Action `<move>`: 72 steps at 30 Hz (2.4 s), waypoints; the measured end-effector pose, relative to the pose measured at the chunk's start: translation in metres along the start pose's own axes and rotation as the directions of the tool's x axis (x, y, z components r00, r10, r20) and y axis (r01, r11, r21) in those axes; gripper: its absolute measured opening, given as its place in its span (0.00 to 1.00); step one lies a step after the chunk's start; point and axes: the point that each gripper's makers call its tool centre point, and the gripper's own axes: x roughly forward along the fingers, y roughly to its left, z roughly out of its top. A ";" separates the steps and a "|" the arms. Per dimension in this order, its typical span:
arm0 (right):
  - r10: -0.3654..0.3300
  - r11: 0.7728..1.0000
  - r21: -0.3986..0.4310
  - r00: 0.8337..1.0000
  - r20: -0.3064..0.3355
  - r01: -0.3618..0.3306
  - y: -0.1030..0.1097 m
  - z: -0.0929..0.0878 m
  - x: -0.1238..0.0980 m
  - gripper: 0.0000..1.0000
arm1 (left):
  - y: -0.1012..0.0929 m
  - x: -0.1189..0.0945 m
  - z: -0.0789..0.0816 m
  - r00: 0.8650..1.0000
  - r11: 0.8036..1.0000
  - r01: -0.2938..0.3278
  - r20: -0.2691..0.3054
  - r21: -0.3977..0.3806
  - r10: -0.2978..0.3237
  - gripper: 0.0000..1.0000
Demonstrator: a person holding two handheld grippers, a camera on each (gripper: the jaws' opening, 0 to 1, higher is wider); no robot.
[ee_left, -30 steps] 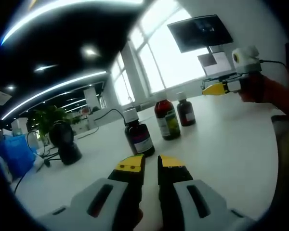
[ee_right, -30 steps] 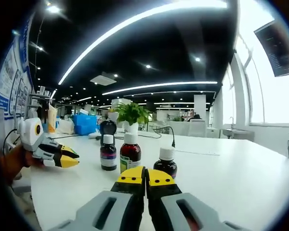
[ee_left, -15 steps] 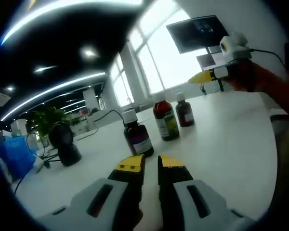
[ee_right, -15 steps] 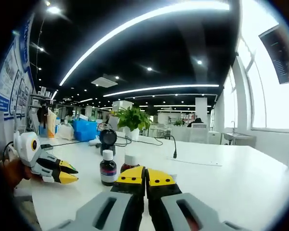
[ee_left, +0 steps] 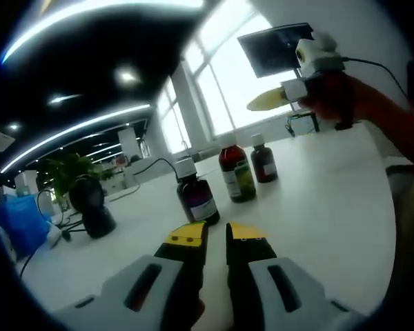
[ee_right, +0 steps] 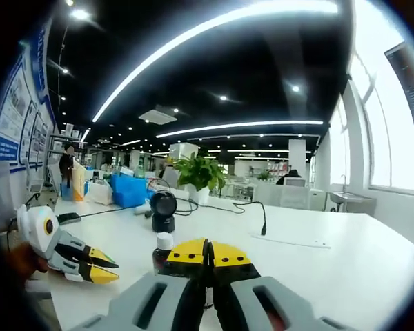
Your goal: Rotate the medicine bottle to make it face forward pick up the medicine bottle inspect the drug traceability code place the medicine on the table
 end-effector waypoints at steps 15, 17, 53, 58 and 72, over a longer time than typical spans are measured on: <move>0.071 0.997 -0.031 0.997 -0.005 -0.071 0.031 0.014 0.028 0.00 | 0.000 0.001 -0.001 1.000 1.000 0.001 0.002 -0.005 -0.001 0.03; 0.081 0.996 -0.040 0.997 -0.009 -0.082 0.036 0.014 0.032 0.00 | 0.000 0.001 -0.001 1.000 1.000 0.001 0.003 -0.006 -0.001 0.03; 0.076 0.994 -0.068 0.992 -0.097 -0.083 0.075 -0.025 0.078 0.08 | 0.004 0.000 0.000 1.000 1.000 -0.004 0.010 -0.023 0.004 0.03; 0.074 0.994 -0.075 0.991 -0.112 -0.082 0.076 -0.029 0.083 0.12 | 0.005 0.000 0.000 1.000 0.999 -0.003 0.012 -0.035 0.003 0.03; 0.075 0.992 -0.088 0.983 -0.168 -0.091 0.082 -0.044 0.098 0.23 | 0.006 -0.001 0.001 1.000 0.996 0.004 0.020 -0.087 -0.002 0.03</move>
